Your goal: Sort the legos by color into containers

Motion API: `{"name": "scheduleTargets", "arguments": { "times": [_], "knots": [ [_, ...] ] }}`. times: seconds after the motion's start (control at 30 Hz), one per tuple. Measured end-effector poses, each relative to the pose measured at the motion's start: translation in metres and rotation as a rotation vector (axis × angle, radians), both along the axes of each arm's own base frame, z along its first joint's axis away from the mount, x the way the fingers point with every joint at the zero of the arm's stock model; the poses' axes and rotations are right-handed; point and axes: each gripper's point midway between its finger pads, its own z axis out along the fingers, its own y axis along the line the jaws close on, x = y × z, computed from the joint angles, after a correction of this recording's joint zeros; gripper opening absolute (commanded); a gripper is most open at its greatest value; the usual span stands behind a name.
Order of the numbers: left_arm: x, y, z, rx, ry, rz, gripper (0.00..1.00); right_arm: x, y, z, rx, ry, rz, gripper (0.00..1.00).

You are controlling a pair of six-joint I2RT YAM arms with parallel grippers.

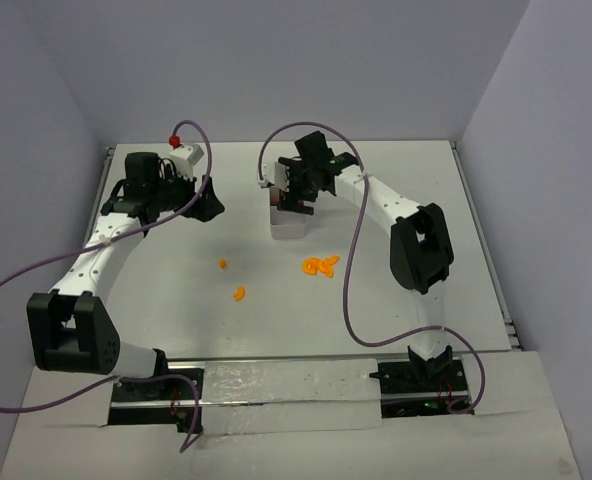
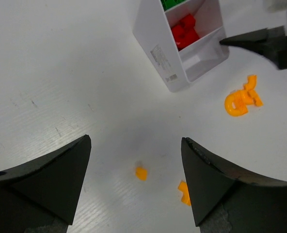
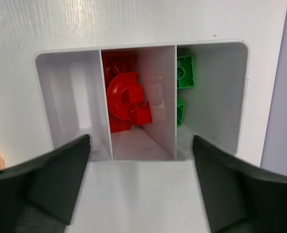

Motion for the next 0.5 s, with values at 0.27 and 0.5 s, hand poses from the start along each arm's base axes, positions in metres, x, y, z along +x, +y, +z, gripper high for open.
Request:
{"name": "scheduleTargets", "arguments": {
  "times": [0.27, 0.5],
  "knots": [
    [-0.013, 0.01, -0.08, 0.126, 0.17, -0.054, 0.72, -0.029, -0.006, 0.072, 0.152, -0.019, -0.079, 1.0],
    [-0.042, -0.009, -0.126, 0.218, 0.301, -0.152, 0.68, -0.06, -0.043, 0.118, 0.3, -0.004, -0.232, 1.0]
  ]
}}
